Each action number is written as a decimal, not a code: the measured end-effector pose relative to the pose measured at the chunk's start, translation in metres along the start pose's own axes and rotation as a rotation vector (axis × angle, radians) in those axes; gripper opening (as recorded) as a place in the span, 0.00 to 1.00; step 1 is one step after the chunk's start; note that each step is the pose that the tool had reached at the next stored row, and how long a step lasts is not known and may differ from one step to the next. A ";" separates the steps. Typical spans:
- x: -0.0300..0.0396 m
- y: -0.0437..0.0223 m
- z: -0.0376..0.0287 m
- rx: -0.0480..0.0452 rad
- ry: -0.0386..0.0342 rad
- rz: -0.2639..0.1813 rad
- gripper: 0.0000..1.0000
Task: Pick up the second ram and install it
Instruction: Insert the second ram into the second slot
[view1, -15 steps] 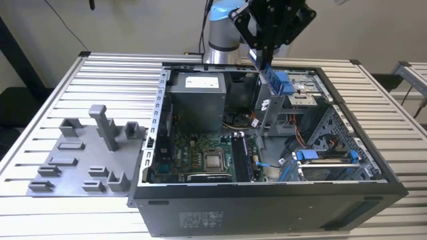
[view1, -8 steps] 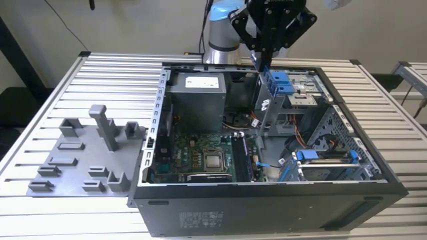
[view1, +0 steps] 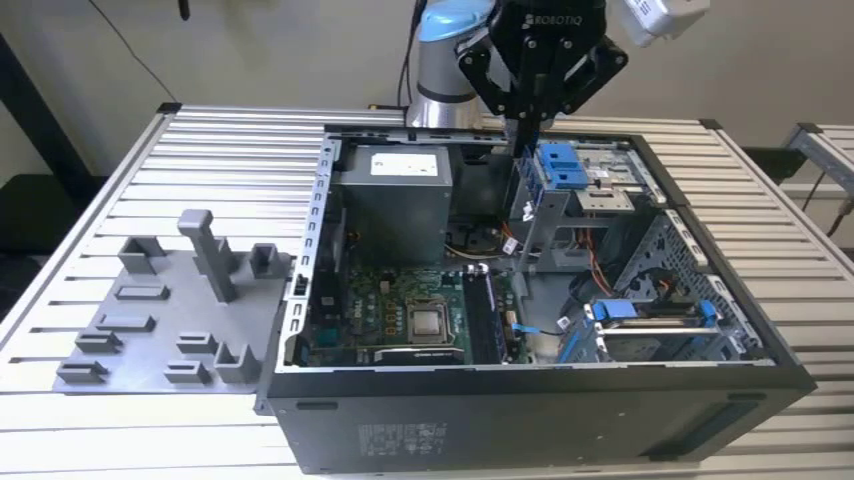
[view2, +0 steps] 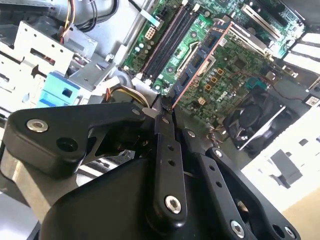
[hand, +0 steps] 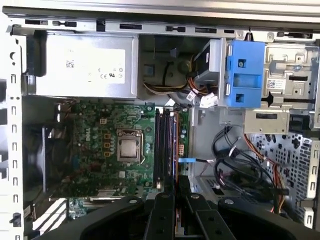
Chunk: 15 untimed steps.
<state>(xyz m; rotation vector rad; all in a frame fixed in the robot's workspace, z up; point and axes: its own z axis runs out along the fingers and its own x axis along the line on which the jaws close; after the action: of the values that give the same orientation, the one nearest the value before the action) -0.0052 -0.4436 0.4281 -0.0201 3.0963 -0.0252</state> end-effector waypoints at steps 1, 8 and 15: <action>0.0001 0.0000 0.0018 0.0001 0.0000 0.000 0.15; 0.0004 0.0003 0.0144 0.0007 0.0009 0.007 0.15; 0.0006 0.0004 0.0182 0.0013 0.0013 0.017 0.15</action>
<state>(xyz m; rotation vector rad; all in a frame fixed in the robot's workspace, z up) -0.0049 -0.4435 0.4098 0.0057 3.0975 -0.0266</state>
